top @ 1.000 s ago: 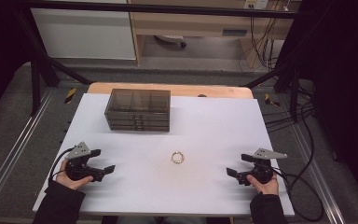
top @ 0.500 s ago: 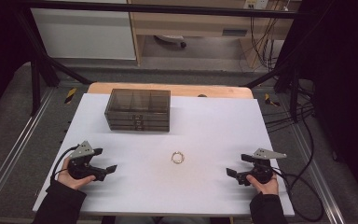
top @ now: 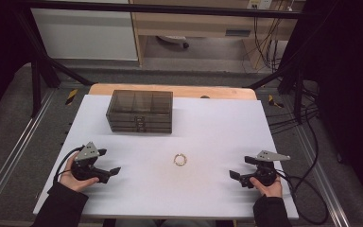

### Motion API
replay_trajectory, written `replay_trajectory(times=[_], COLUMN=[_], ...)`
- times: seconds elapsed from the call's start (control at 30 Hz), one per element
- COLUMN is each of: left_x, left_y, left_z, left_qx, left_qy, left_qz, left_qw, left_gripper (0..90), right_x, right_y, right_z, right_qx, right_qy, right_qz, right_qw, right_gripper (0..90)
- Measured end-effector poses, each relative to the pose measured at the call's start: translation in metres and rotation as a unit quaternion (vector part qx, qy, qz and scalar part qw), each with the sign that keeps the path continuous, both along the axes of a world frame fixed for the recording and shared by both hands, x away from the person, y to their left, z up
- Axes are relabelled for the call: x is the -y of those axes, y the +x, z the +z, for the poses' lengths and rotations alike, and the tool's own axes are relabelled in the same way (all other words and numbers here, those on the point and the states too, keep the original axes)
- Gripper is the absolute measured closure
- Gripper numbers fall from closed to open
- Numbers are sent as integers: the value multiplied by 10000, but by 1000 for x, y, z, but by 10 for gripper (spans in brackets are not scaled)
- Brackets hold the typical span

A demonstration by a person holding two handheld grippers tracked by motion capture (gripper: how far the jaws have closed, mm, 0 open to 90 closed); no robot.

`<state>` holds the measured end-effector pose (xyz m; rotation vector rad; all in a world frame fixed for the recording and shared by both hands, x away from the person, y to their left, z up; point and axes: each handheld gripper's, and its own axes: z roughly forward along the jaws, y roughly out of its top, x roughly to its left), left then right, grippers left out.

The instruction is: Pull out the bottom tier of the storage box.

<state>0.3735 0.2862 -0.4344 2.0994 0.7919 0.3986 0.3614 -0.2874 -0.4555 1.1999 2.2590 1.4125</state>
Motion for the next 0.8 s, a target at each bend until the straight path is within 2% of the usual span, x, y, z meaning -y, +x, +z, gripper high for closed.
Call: replay_trajectory(times=[0.2,0.5,0.57,0.67,0.73,0.77,0.8], left_x=[7,13,16,17,19,20,20], left_y=[0,1,2,2,2,3,3], left_z=[1,3,3,3,4,5,5], left_qx=[120,309,411,472,543,626,626], left_qy=[250,500,667,757,862,956,956], left_qz=[-133,-218,-256,-273,-311,-336,-336], left_qw=[9995,9980,9966,9956,9943,9929,9929], left_gripper=[65,65,66,65,65,66,66], right_x=[0,-1,-1,-1,-1,-1,-1], right_y=[0,0,0,0,0,0,0], right_z=[0,0,-1,-1,-1,-1,-1], right_qx=[-21,-35,-15,-11,-10,-10,-10], right_qy=[-6,-21,-36,-41,-40,-39,-39], right_qz=[-4,-10,-4,1,0,0,0], right_qw=[10000,10000,10000,10000,10000,10000,10000], right_gripper=[8,8,8,7,8,8,8])
